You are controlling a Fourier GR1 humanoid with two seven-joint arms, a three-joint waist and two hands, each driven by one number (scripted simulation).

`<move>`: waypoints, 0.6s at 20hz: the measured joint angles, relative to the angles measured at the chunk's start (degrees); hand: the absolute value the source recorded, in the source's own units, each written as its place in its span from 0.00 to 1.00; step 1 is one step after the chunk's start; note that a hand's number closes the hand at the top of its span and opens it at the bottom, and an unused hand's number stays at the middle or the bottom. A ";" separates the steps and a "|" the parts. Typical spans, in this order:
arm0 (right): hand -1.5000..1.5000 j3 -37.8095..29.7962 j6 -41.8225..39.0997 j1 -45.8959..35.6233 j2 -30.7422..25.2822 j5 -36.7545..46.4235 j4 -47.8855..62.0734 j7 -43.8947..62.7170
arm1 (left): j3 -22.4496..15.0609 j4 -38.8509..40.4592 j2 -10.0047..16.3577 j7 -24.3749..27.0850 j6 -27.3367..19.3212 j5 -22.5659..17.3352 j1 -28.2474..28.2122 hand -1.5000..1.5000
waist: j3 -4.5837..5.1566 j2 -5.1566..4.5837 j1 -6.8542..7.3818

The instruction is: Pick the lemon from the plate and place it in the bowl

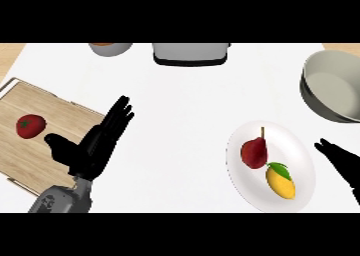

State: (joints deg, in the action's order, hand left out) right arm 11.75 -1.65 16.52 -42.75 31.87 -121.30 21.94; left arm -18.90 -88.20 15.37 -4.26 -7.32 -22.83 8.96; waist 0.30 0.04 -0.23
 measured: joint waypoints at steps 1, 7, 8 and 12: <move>0.00 1.47 -2.14 -1.05 0.21 0.62 -1.05 3.83 | 0.28 0.41 -0.03 -0.11 0.31 -0.16 0.62 0.50 | 0.01 -0.09 0.28; 0.00 8.22 -13.78 -9.79 5.18 0.61 -1.74 23.36 | -0.13 -0.62 -0.91 -1.46 0.22 0.65 0.98 0.50 | -0.13 -0.19 1.19; 0.00 8.96 -15.42 -11.58 6.42 0.39 -1.05 25.90 | 0.14 -0.56 -0.83 -1.21 0.68 0.60 0.59 0.50 | -0.15 -0.18 1.19; 0.00 10.59 -19.53 -16.81 10.55 -0.13 2.62 32.19 | 0.26 -1.71 -0.99 -0.96 1.14 1.25 -1.19 0.50 | -0.20 -0.13 1.12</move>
State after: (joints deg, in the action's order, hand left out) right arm 22.34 -21.18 -0.30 -32.20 31.74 -118.68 54.13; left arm -18.64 -89.91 14.38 -5.21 -6.18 -21.58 7.77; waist 0.09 -0.10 0.88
